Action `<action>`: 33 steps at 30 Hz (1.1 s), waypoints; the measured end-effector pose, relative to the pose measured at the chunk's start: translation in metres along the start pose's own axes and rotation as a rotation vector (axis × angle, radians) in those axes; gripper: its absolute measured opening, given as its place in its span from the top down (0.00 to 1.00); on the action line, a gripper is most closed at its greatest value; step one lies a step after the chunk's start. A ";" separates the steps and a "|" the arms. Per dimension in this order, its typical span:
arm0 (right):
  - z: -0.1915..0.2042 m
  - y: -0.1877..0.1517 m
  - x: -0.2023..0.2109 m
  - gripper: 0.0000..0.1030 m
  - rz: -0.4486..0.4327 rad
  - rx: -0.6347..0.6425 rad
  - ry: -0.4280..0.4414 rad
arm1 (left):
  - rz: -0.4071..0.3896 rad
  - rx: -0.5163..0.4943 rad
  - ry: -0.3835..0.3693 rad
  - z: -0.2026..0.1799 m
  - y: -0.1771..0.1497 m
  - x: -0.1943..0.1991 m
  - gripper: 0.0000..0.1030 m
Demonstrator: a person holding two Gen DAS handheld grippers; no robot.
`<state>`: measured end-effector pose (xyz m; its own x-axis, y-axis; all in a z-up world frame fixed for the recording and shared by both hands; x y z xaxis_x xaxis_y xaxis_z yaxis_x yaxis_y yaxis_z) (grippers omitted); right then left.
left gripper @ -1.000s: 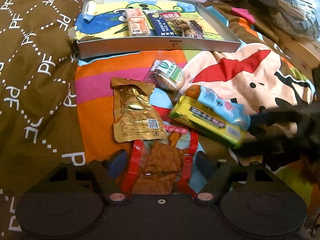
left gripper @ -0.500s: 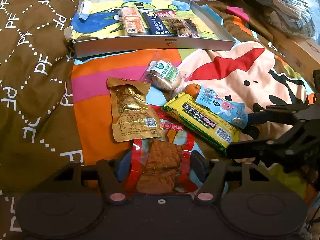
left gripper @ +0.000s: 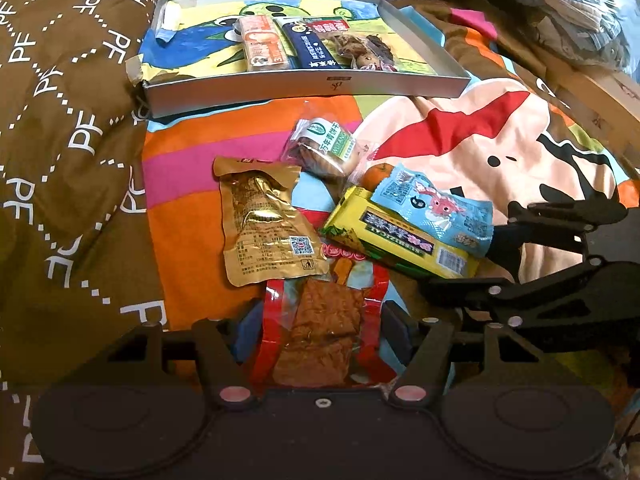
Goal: Organize snacks
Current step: 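Grasp the red spicy-strip pack with left tool while right tool grasps the yellow wafer bar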
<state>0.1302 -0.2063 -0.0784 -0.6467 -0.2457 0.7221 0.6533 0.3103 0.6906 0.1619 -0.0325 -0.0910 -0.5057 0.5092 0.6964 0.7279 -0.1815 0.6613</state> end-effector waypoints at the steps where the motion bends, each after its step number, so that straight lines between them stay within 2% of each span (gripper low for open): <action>1: -0.001 -0.001 0.001 0.41 0.008 -0.013 0.006 | 0.001 -0.001 0.000 0.000 0.000 0.000 0.36; 4: -0.003 -0.010 0.009 0.42 0.060 -0.075 0.029 | 0.006 -0.005 -0.002 0.000 0.000 0.000 0.35; 7: 0.001 -0.025 0.023 0.41 0.092 -0.077 0.051 | 0.013 -0.010 -0.005 0.000 0.000 -0.001 0.34; 13: 0.011 -0.026 0.029 0.35 0.059 -0.011 0.037 | 0.025 -0.048 -0.016 -0.006 -0.002 -0.004 0.23; 18: 0.011 -0.018 0.018 0.33 0.059 0.011 0.036 | 0.035 -0.059 -0.019 -0.004 -0.002 -0.004 0.21; 21: 0.017 -0.014 0.018 0.37 0.047 0.038 0.032 | 0.038 -0.064 -0.010 -0.004 -0.002 -0.005 0.23; 25: 0.026 -0.016 0.020 0.48 0.046 0.073 0.009 | 0.035 -0.073 0.016 -0.004 -0.002 -0.004 0.35; 30: 0.030 -0.018 0.022 0.49 0.042 0.067 -0.015 | 0.033 -0.054 0.012 -0.003 -0.001 -0.003 0.38; 33: 0.031 -0.019 0.024 0.50 0.037 0.082 -0.030 | 0.036 -0.008 -0.001 -0.002 0.001 0.000 0.39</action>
<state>0.0896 -0.1893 -0.0755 -0.6351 -0.2058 0.7445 0.6430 0.3931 0.6573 0.1615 -0.0342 -0.0901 -0.4787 0.5032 0.7195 0.7421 -0.2060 0.6378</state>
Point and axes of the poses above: each gripper's, at about its wrist camera, not at the fingertips, and x roughly against the way its jaws point, z to its left, y to its top, the point moved 5 cm from there along -x, roughly the way its jaws point, and after that the axes turned 8 degrees about -y, right-handed, at the moved point
